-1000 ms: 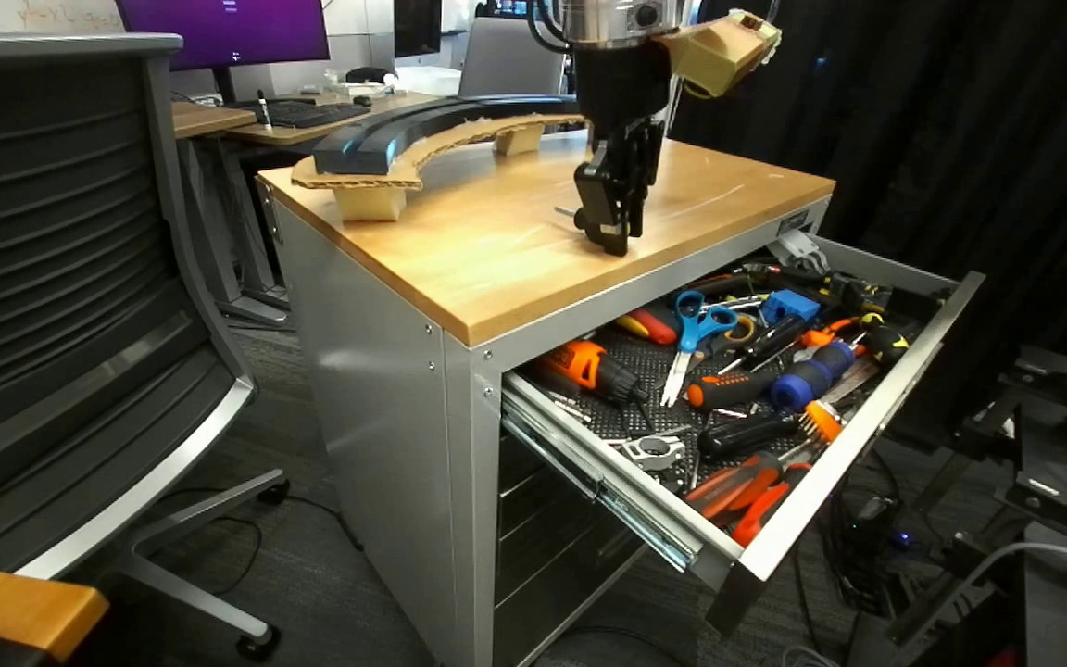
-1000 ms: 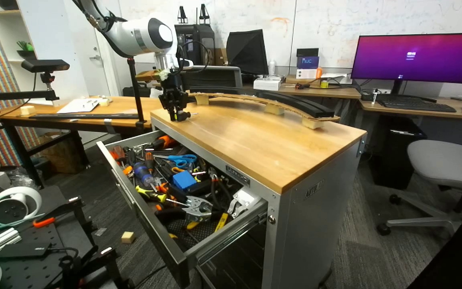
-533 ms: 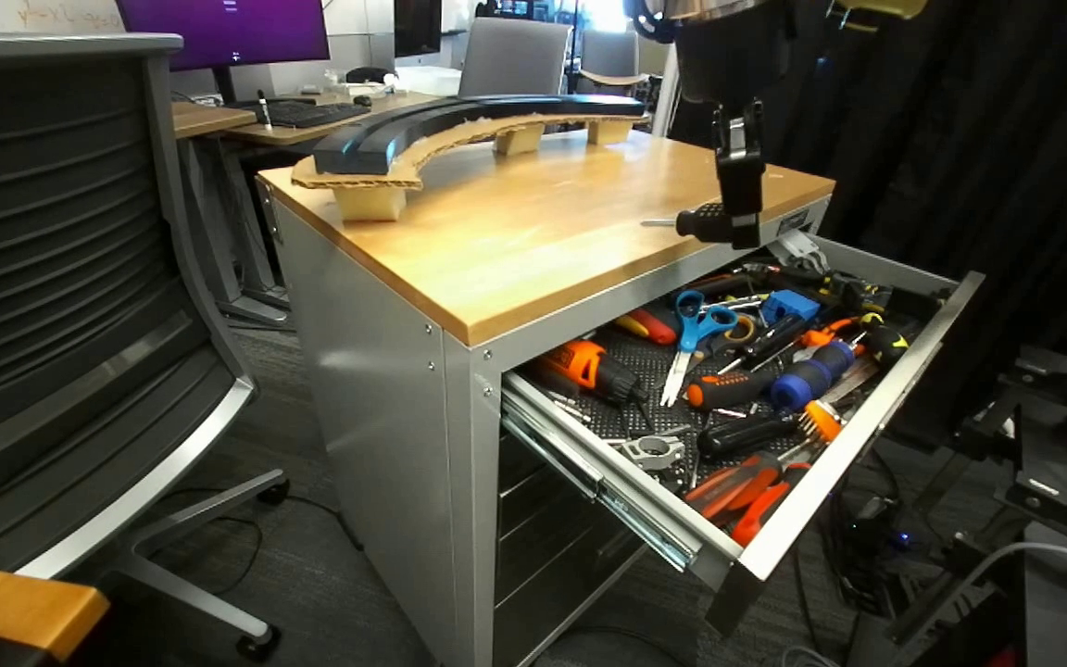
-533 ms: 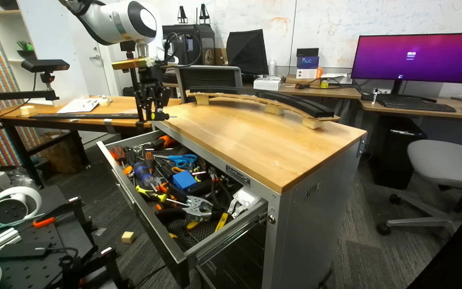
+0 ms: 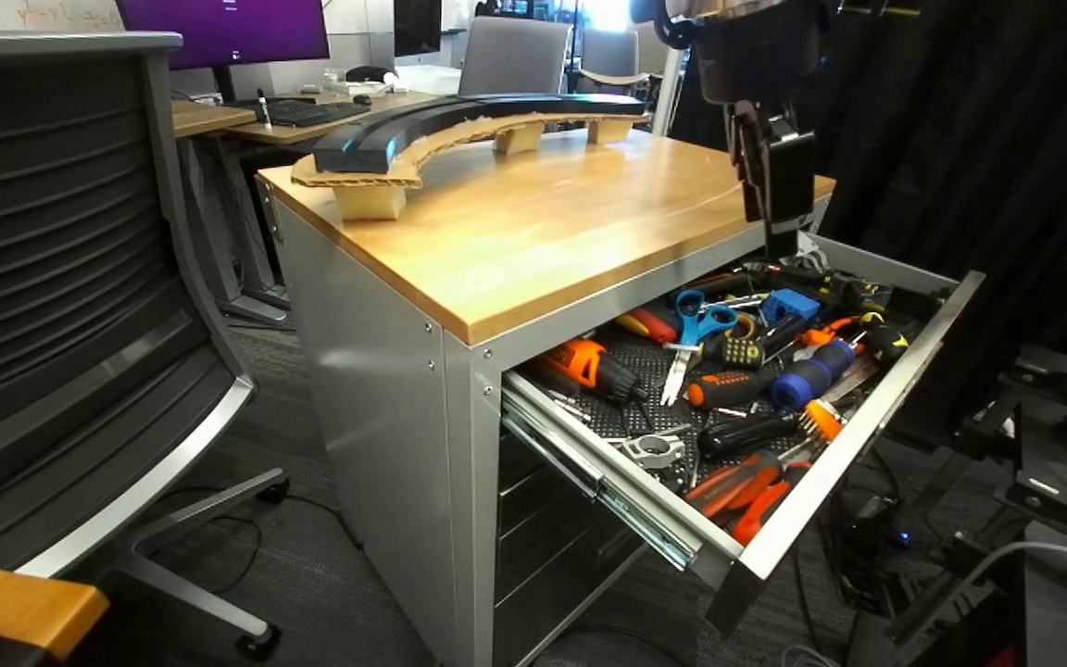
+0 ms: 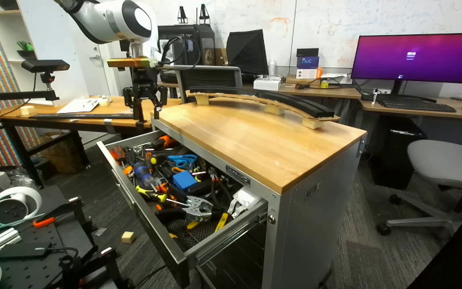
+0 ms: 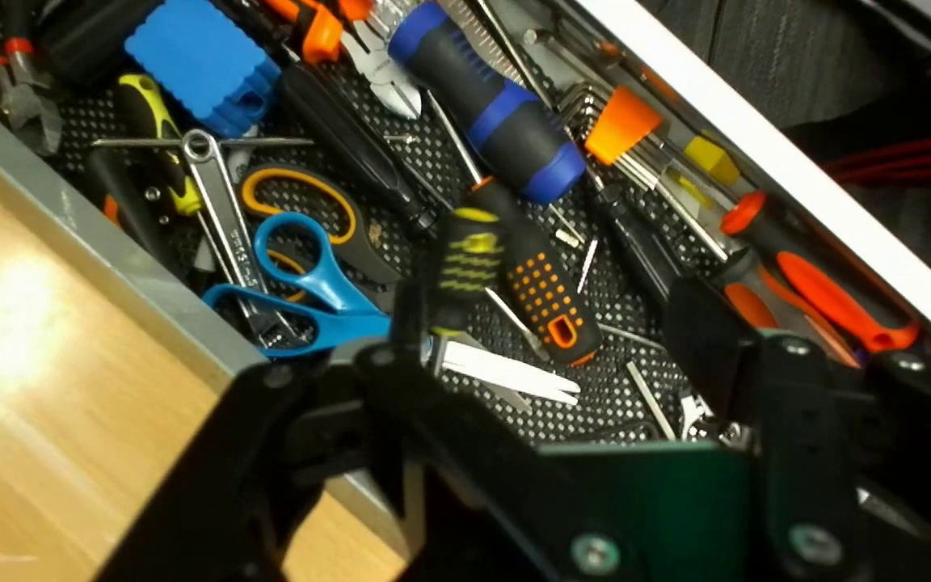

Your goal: Put the screwdriver in the open drawer then close the drawer

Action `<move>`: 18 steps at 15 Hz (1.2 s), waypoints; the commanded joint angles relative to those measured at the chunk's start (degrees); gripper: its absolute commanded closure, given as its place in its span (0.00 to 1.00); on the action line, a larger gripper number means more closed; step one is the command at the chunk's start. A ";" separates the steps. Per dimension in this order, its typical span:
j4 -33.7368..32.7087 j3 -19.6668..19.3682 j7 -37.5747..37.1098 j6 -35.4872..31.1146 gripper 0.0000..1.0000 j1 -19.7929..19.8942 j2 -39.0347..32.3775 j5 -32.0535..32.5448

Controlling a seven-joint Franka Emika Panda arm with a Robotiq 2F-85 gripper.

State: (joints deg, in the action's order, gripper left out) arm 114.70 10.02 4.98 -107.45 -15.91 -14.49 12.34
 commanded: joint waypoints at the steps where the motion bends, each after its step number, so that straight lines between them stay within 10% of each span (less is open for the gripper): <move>1: 7.15 0.79 3.38 6.15 0.00 2.57 7.36 -3.90; 7: 24.54 -1.94 -5.10 10.19 0.00 6.57 14.99 -11.33; 8: 27.19 -2.92 -5.93 8.46 0.25 7.66 15.68 -12.11; 18: 24.64 -7.10 -6.37 -9.76 0.95 12.73 2.91 -17.60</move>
State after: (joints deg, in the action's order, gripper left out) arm 142.61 2.32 -0.17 -114.65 -2.57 -7.83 -5.45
